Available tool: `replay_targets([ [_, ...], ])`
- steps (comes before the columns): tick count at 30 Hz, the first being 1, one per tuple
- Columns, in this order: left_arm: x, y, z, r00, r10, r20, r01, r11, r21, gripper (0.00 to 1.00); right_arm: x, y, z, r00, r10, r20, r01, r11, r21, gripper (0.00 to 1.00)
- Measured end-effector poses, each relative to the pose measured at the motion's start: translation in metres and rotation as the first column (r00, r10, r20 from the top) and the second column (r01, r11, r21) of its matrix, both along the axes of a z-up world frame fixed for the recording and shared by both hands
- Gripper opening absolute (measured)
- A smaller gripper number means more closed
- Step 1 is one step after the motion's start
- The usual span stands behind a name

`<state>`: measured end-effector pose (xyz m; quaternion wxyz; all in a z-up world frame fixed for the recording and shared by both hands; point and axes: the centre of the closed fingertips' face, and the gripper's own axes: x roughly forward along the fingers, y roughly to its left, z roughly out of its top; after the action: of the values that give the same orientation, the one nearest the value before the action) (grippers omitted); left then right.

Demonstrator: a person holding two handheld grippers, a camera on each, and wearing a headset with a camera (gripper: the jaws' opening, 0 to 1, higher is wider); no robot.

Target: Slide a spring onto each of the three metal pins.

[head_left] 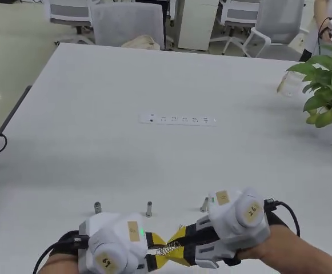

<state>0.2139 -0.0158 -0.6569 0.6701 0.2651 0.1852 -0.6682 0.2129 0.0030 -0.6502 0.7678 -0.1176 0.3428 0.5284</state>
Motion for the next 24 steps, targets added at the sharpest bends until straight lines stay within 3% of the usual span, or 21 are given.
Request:
replay_targets([
  [3, 0.002, 0.002, -0.002, 1.0, 0.009, -0.004, -0.009, 1.0, -0.002, 0.03, 0.001, 0.001, -0.001, 1.0, 0.008, 0.008, -0.008, 1.0, -0.006, 0.09],
  [8, 0.005, 0.005, -0.004, 0.998, 0.049, -0.046, -0.05, 0.999, -0.021, 0.04, 0.004, 0.002, -0.002, 1.0, 0.011, 0.005, -0.011, 1.0, -0.006, 0.09],
  [14, 0.008, 0.016, -0.01, 0.992, 0.094, -0.078, -0.096, 0.995, -0.016, 0.14, 0.012, -0.004, -0.001, 1.0, -0.005, 0.011, 0.005, 1.0, -0.007, 0.09],
  [18, 0.016, 0.026, -0.012, 0.982, 0.15, -0.111, -0.154, 0.988, -0.021, 0.18, 0.018, -0.01, -0.001, 1.0, -0.021, 0.013, 0.021, 1.0, -0.013, 0.09],
  [24, 0.026, 0.039, -0.012, 0.97, 0.21, -0.123, -0.215, 0.976, -0.029, 0.2, 0.025, -0.018, -0.003, 0.999, -0.041, 0.018, 0.041, 0.999, -0.027, 0.09],
])
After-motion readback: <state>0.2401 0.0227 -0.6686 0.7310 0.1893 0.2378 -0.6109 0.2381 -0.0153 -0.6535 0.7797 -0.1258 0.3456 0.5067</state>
